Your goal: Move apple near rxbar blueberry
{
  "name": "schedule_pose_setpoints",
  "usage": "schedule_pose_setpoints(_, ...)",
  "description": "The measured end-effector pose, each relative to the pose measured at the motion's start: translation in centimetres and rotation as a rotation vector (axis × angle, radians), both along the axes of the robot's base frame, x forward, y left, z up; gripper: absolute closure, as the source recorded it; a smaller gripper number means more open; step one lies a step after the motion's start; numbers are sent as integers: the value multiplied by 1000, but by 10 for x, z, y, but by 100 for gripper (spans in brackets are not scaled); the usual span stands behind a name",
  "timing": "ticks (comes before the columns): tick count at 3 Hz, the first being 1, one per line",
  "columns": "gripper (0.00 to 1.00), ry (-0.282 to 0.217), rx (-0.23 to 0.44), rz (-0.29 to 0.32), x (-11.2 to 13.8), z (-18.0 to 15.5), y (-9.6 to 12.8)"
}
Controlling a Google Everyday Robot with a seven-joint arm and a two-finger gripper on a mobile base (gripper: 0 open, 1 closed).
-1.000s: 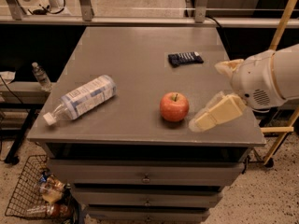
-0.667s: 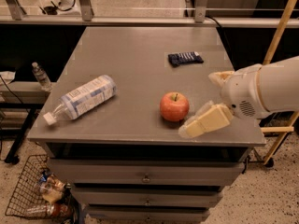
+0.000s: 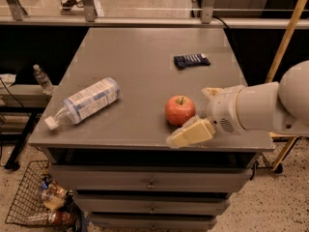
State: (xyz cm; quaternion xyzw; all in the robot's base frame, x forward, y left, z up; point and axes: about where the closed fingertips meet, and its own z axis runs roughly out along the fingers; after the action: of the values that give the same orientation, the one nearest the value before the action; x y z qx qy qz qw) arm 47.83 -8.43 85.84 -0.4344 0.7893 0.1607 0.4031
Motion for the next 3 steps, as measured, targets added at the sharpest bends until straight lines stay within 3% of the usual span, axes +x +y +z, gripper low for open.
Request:
schedule_pose_setpoints(2,49,-8,19,-19,10,-17,9)
schedule_pose_setpoints(3,72,-44,46,-73,14,-9,-11)
